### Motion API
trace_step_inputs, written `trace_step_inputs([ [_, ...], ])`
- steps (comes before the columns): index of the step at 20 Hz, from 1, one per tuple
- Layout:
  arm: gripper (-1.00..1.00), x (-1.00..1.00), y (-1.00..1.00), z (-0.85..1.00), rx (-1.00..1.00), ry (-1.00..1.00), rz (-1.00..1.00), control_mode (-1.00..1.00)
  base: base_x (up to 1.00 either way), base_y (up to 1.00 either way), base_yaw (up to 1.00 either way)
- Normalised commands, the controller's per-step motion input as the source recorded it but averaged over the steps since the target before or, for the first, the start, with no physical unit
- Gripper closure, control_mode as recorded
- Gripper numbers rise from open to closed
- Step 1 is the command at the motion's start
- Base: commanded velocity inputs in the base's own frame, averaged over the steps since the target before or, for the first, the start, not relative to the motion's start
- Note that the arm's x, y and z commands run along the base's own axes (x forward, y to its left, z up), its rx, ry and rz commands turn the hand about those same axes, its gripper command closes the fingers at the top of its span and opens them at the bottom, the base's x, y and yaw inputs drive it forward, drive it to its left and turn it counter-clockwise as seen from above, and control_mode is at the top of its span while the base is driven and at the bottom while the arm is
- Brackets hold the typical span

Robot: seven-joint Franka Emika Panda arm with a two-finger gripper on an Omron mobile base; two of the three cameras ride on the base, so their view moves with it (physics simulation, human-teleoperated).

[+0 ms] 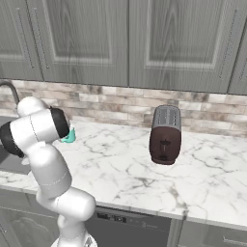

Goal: Place the mug in the left basin and the glass cup in the right basin of the sink.

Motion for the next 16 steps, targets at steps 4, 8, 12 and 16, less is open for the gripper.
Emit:
trace_step_inputs([
  [4,-1.00,0.20,0.22,-0.28,-0.07,0.00,-0.04,-1.00,0.00,0.00,0.00],
  [8,-1.00,0.19,0.12,-0.17,-0.04,0.00,-0.05,-1.00,0.00,0.00,0.00],
  [12,-1.00,0.21,0.03,-0.10,-0.03,0.00,-0.05,-1.00,0.00,0.00,0.00],
  [16,1.00,0.34,0.00,-0.05,-0.01,0.00,-0.06,-1.00,0.00,0.00,0.00],
])
